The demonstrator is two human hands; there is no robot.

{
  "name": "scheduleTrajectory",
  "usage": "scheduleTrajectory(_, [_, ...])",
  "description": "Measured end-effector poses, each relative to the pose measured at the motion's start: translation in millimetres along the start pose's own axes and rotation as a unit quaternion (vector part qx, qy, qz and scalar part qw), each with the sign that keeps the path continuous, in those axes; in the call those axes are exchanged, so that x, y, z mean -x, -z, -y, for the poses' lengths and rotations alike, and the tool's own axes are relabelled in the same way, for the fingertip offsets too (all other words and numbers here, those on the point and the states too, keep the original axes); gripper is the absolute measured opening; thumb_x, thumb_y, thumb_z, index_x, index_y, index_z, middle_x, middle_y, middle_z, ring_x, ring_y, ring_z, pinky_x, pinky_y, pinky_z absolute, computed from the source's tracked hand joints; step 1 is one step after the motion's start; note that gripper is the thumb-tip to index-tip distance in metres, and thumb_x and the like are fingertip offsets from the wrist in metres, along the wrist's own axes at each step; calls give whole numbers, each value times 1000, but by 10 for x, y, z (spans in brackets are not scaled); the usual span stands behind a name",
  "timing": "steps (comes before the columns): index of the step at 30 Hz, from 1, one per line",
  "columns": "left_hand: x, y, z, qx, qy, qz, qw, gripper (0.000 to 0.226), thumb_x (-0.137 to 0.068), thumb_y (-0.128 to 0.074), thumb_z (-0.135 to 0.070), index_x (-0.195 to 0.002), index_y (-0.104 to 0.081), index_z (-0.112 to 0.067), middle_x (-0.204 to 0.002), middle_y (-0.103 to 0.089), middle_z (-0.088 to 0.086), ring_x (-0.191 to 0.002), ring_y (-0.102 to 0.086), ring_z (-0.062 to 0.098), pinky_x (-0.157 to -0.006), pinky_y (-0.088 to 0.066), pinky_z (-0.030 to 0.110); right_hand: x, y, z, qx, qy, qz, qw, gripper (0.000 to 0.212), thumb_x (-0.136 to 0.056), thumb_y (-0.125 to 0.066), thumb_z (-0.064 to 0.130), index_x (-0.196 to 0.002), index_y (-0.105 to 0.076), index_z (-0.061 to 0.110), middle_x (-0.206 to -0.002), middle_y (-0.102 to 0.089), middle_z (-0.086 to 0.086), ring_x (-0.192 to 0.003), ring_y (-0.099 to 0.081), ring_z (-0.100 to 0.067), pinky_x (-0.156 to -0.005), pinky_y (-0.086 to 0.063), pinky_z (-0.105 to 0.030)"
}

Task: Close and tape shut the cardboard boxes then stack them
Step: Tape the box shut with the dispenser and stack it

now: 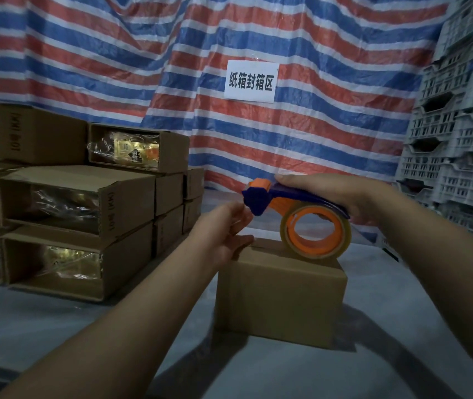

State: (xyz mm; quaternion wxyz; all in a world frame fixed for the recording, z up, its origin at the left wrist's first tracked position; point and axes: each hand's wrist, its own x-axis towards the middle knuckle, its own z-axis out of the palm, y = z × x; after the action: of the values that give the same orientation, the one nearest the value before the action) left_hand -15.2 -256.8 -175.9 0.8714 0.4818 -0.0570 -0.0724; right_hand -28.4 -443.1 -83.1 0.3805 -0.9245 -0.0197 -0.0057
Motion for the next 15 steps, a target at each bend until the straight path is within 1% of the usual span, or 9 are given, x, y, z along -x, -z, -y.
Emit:
scheduleTrajectory(2, [-5, -35, 20, -14, -12, -13, 1000, 16, -91, -59, -5, -107, -59, -9, -93, -72, 8, -94, -67, 14, -97, -50, 49, 19, 100, 12, 18, -24, 26, 999, 58, -89, -57, 66, -111, -66, 13, -79, -75, -4, -57, -67, -8, -50, -51, -18])
scheduleTrajectory(5, [8, -47, 36, 26, -13, -39, 999, 8, -92, -56, -2, -97, -57, -8, -92, -67, 9, -93, -65, 16, -96, -51, 50, 44, 200, -28, 17, -71, 39, 997, 57, -89, -59, 63, -111, -65, 11, -78, -75, -5, -55, -66, -10, -53, -51, -22])
scheduleTrajectory(7, [20, -41, 32, 58, -14, -64, 996, 7, -93, -55, -1, -95, -57, -7, -92, -65, 10, -92, -65, 19, -93, -53, 50, 48, 219, -48, 17, -80, 41, 996, 57, -89, -60, 63, -110, -65, 10, -77, -74, -5, -55, -66, -10, -55, -50, -22])
scheduleTrajectory(9, [23, -29, 38, 83, -19, -92, 992, 8, -92, -55, -1, -97, -59, -6, -91, -65, 9, -91, -66, 19, -91, -55, 47, 48, 239, -23, 15, -85, 53, 995, 56, -90, -59, 62, -108, -64, 10, -74, -73, -5, -52, -64, -10, -49, -50, -21])
scheduleTrajectory(11, [44, -32, 26, 109, -21, -106, 988, 16, -90, -54, 1, -104, -59, -5, -92, -65, 9, -91, -66, 18, -88, -56, 44, 57, 272, 28, 23, -89, 76, 993, 50, -92, -58, 60, -104, -63, 12, -67, -71, -4, -47, -63, -10, -43, -47, -19])
scheduleTrajectory(13, [55, -36, 11, 96, -28, -111, 989, 18, -89, -54, 3, -104, -59, -4, -90, -64, 9, -89, -67, 19, -85, -58, 40, 66, 274, 51, 39, -93, 87, 991, 52, -89, -60, 61, -105, -62, 12, -66, -71, -5, -48, -64, -11, -44, -49, -20])
scheduleTrajectory(15, [66, -26, -10, 32, -37, -136, 990, 12, -87, -57, 0, -97, -62, -1, -85, -67, 9, -82, -67, 18, -78, -59, 33, 52, 253, 26, 52, -93, 81, 991, 63, -78, -65, 65, -110, -62, 10, -72, -73, -7, -54, -67, -13, -49, -52, -22])
